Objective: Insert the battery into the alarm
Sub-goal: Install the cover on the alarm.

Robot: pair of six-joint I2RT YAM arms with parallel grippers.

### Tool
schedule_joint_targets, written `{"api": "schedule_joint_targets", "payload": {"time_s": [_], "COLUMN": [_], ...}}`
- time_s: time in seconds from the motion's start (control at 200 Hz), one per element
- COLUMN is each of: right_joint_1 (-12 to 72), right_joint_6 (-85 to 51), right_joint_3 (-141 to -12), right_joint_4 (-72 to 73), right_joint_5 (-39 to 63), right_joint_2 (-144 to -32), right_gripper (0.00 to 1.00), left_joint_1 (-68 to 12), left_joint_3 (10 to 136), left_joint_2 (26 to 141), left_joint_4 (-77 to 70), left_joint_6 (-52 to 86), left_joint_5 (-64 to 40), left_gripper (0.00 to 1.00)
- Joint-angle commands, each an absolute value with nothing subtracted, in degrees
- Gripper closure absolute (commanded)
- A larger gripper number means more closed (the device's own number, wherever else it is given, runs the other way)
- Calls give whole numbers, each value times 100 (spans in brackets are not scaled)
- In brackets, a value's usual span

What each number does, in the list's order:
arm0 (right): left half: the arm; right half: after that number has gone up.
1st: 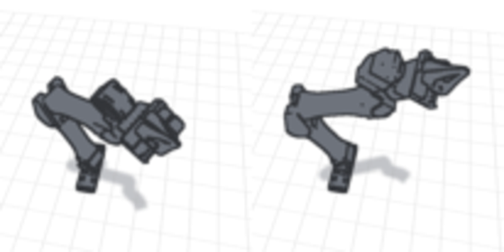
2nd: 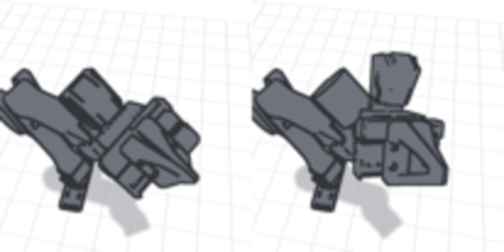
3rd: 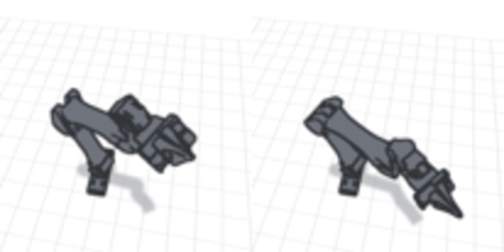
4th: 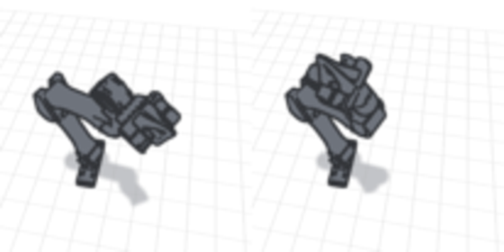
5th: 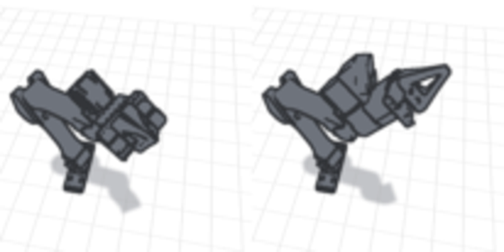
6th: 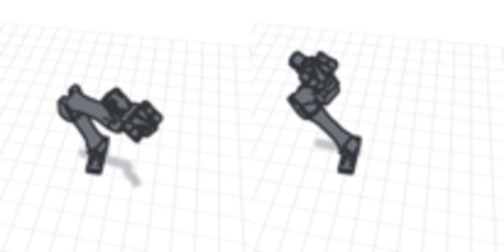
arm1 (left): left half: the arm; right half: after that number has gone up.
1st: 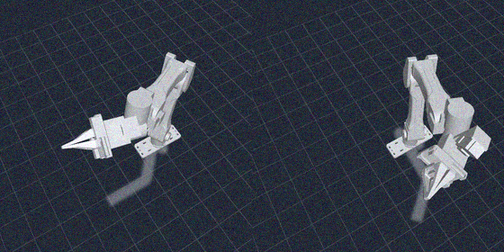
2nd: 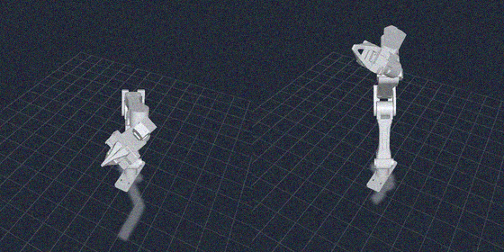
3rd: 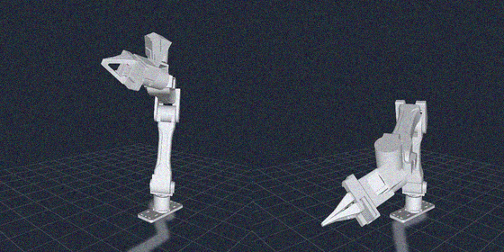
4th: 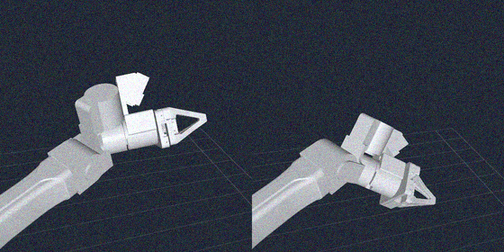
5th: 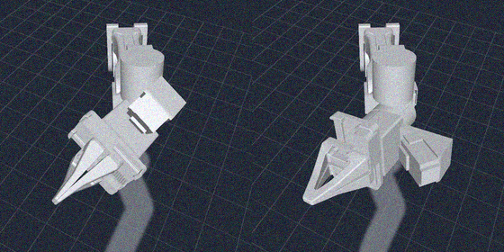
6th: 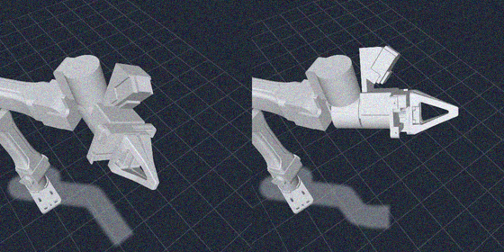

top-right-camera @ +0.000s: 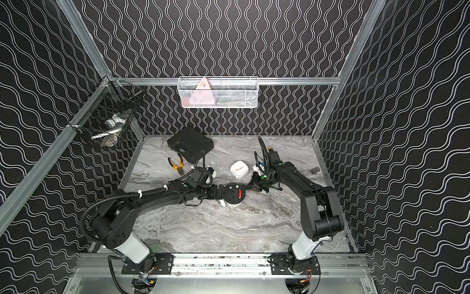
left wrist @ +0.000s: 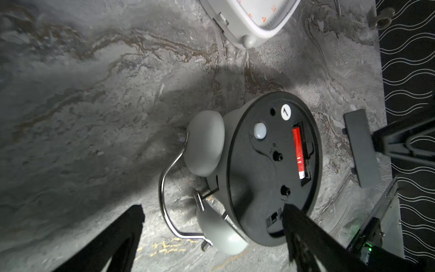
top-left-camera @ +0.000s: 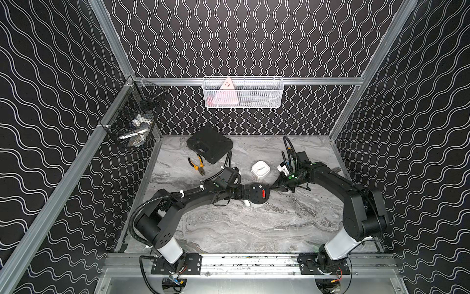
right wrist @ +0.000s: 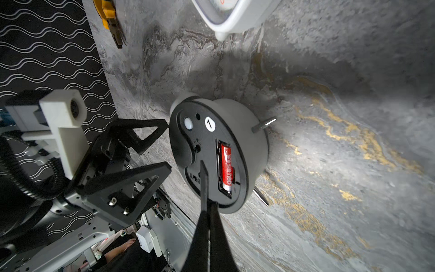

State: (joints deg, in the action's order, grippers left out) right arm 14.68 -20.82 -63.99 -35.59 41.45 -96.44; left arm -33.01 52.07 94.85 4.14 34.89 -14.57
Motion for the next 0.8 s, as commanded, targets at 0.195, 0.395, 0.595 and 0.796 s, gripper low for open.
{"api": "schedule_joint_targets", "payload": {"time_s": [0.195,0.395,0.595,0.796], "right_joint_1": [1652,1651,1636,1573], "right_joint_6": [-1613,-1703,-1871,-1950], "right_joint_3": [-6451,-6387,-6108,-5830], "right_joint_4": [-3374,-3231,-3010,-2893], "right_joint_5": [3882,3841,3639,3506], "right_joint_2": [-9952,-10071,-9700,-9335], "right_gripper": [97,98,99,99], "left_joint_1": [-3320,-3327,-3331,-3415], "left_joint_3": [5469,5598,5651,5846], "left_joint_2": [9923,10014,9917,9722], "left_joint_4": [270,594,844,1103], "left_joint_6": [3968,3878,3807,3713], "left_joint_5": [-1805,-1634,-1388,-1185], "left_gripper": [20,29,25,12]}}
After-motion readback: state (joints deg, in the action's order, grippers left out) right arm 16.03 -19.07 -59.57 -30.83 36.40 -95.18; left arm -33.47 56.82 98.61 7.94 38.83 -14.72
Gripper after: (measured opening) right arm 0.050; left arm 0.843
